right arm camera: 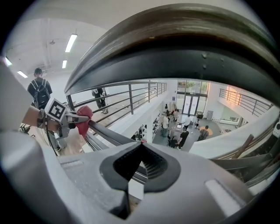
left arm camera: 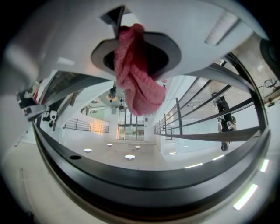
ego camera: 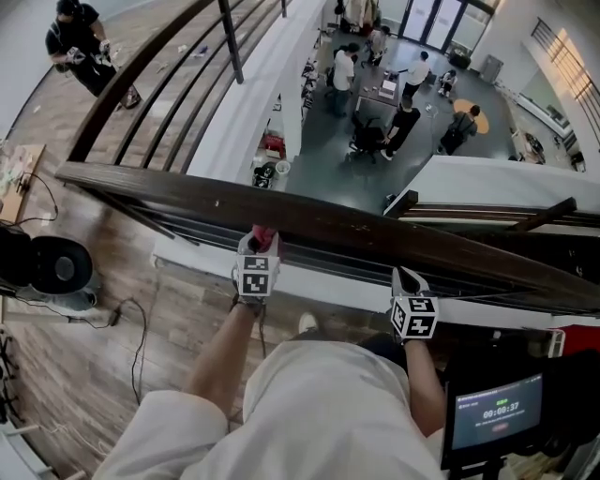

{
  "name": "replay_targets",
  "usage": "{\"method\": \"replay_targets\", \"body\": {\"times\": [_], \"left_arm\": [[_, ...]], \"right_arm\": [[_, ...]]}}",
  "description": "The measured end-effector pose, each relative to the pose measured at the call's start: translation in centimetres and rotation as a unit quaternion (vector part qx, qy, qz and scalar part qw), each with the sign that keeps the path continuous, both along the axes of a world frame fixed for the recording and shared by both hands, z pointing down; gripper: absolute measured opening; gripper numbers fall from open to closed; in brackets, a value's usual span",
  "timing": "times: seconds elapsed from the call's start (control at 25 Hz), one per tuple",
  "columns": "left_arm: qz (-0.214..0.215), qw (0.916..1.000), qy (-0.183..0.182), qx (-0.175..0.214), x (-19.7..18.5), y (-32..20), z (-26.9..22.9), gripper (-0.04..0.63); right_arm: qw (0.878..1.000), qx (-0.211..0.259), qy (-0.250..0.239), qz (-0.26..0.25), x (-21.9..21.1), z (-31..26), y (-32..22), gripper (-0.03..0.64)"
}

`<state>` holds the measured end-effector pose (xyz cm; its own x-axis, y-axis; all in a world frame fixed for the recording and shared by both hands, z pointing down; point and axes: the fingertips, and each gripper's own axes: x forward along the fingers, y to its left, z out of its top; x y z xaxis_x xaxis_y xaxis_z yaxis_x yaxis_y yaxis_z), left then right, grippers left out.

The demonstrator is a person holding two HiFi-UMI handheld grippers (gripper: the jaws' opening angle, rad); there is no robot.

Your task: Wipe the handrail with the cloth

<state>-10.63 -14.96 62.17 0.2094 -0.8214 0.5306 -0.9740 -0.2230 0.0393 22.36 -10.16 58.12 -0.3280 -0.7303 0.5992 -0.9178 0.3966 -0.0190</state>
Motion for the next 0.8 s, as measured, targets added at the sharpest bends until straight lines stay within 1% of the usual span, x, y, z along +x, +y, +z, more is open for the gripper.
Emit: {"method": "replay_targets", "body": {"times": [0.12, 0.24, 0.4, 0.64, 0.8], "left_arm": [[-0.015, 0.9999, 0.0, -0.004, -1.4, 0.1, 0.3, 0.094], [-0.033, 0.9994, -0.003, -0.006, -2.0, 0.3, 0.8, 0.092], [-0.06, 0.998, -0.021, -0.008, -1.9, 0.1, 0.8, 0.089], [-0.052, 0.9981, -0.029, -0.011, 0.3, 0.3, 1.1, 0.087], [-0.04, 0.9987, -0.031, -0.005, 3.0, 0.3, 0.8, 0.087]], "right_arm": [[1.0, -0.002, 0.0, -0.003, -0.5, 0.4, 0.4, 0.003], [1.0, 0.0, 0.007, -0.01, -0.8, 0.8, 0.7, 0.003], [0.999, 0.009, 0.022, -0.021, 0.2, 0.5, 0.6, 0.003], [1.0, 0.01, 0.015, -0.016, 2.0, 0.8, 0.8, 0.003], [1.0, 0.012, 0.009, -0.009, 3.8, 0.7, 0.7, 0.003]]}}
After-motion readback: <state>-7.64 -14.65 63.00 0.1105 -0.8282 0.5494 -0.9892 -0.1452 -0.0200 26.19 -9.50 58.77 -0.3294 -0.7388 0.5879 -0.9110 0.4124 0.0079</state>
